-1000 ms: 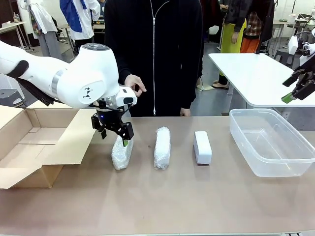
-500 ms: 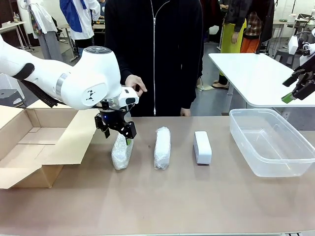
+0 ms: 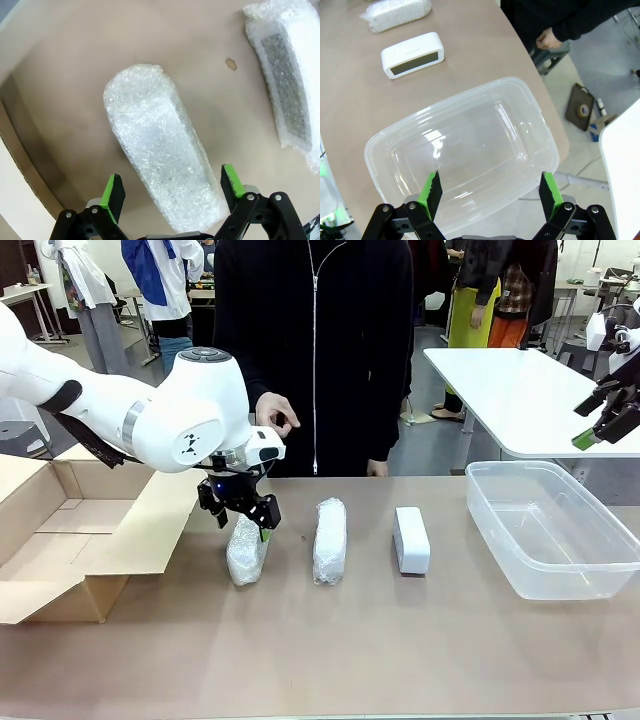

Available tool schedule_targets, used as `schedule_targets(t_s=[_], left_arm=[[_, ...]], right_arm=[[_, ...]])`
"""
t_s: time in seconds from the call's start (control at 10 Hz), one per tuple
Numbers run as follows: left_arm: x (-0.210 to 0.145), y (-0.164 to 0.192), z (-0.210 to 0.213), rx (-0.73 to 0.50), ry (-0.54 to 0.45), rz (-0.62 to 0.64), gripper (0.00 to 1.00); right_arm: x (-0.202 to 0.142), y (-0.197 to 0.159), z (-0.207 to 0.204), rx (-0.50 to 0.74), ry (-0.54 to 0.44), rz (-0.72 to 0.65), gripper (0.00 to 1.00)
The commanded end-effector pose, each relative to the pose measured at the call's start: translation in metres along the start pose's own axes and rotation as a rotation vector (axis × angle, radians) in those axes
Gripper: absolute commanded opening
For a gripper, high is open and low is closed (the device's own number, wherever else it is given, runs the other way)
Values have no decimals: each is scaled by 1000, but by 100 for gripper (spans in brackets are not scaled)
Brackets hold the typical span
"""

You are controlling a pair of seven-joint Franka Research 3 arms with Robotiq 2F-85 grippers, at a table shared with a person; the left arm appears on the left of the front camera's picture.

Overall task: Separate and place wrapped and unwrapped clocks.
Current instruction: Pick up the Digital clock indicated by the person.

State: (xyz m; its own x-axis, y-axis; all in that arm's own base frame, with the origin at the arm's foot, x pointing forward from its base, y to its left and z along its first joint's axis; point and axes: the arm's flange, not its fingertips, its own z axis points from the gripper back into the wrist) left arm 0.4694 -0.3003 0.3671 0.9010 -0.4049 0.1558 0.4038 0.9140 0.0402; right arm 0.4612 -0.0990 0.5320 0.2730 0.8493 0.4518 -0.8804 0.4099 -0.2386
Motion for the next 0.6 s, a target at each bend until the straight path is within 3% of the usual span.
schedule_targets(t_s=[0.0, 0.5], left_arm=[[-2, 1, -1, 4, 13, 1, 100], [-2, 1, -1, 4, 13, 1, 100]], right_arm=[[-1, -1, -1, 6, -10, 1, 100], [-1, -1, -1, 6, -10, 1, 100]])
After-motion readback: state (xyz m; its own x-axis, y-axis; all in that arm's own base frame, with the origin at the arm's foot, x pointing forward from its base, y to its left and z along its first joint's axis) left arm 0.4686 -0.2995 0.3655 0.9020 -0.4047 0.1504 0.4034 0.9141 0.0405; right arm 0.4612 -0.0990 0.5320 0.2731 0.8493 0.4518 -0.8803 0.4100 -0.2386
